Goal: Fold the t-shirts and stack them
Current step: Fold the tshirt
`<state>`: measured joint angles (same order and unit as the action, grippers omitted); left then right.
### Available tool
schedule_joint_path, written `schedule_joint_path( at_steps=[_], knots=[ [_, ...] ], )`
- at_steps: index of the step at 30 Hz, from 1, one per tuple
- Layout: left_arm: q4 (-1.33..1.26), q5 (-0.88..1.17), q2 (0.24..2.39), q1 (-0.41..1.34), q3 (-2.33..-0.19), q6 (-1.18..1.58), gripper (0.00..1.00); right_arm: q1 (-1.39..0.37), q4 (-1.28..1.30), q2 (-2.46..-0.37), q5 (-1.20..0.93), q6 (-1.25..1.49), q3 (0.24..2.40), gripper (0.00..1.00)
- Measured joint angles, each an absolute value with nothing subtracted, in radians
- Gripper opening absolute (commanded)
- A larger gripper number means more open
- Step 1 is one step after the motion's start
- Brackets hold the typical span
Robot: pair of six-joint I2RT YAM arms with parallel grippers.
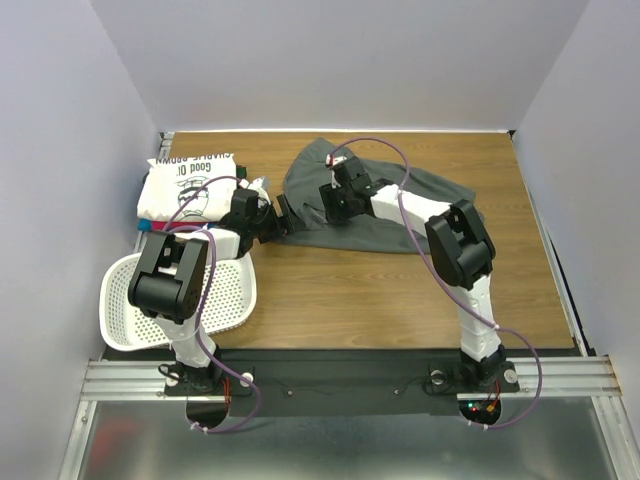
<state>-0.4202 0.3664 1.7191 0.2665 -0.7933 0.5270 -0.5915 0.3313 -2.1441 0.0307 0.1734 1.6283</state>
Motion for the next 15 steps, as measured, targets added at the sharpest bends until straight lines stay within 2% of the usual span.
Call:
schedule_joint_path(
  at_steps=[15],
  knots=[
    [-0.421, 0.378, 1.719, 0.256, -0.791, 0.525, 0.90, -0.599, 0.310, -2.173, 0.249, 0.190, 1.612, 0.63]
  ],
)
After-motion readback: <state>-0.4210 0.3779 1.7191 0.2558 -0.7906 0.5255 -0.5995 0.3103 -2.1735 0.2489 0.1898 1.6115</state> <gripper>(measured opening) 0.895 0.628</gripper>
